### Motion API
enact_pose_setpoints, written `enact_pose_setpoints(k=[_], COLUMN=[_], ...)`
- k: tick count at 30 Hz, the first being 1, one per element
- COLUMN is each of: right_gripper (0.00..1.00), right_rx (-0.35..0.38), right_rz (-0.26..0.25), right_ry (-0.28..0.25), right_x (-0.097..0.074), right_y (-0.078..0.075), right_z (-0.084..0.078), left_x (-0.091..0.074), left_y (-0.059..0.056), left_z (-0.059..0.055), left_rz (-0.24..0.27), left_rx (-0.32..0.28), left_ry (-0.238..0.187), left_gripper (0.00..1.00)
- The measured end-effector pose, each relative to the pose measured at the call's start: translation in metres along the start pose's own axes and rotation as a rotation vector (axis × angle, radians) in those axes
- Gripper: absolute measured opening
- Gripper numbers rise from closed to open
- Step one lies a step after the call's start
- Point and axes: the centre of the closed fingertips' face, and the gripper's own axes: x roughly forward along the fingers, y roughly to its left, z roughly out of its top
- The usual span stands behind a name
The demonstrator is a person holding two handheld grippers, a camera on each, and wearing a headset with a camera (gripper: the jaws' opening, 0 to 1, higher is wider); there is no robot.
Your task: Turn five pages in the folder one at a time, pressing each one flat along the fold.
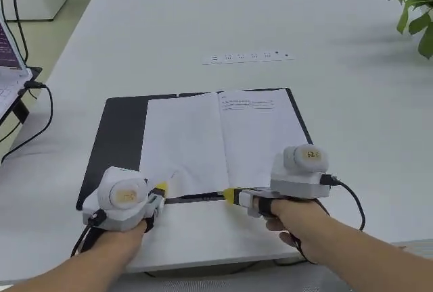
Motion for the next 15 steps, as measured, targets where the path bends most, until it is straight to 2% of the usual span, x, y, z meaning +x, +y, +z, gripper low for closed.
enact_pose_setpoints(k=[1, 4, 5, 8, 10, 13, 14, 15], right_gripper=[0.00, 0.00, 0.00, 0.00, 0.00, 0.00, 0.00, 0.00], right_rx=[0.004, 0.076, 0.101, 0.183, 0.206, 0.186, 0.177, 0.170], right_rz=[0.003, 0.025, 0.035, 0.058, 0.047, 0.032, 0.005, -0.014], right_ry=[-0.002, -0.026, -0.057, -0.123, -0.184, -0.210, -0.232, -0.258], right_x=[-0.003, -0.014, -0.021, -0.038, -0.052, -0.070, -0.078, -0.085], right_y=[0.002, 0.012, 0.017, 0.027, 0.028, 0.026, 0.020, 0.017], right_z=[0.001, 0.009, 0.016, 0.031, 0.042, 0.051, 0.057, 0.063], left_x=[0.000, 0.001, 0.001, 0.000, 0.000, -0.006, -0.012, -0.015], left_y=[0.000, 0.001, 0.002, 0.002, -0.002, -0.011, -0.016, -0.020], left_z=[0.000, 0.001, 0.001, 0.003, 0.005, 0.002, 0.000, 0.004], left_rz=[0.001, 0.001, 0.001, -0.013, -0.052, -0.105, -0.133, -0.152], left_rx=[-0.001, -0.008, -0.021, -0.110, -0.168, -0.244, -0.255, -0.261], left_ry=[0.001, 0.011, 0.020, 0.048, 0.074, 0.171, 0.223, 0.223], left_gripper=[0.22, 0.22, 0.22, 0.21, 0.23, 0.25, 0.22, 0.20])
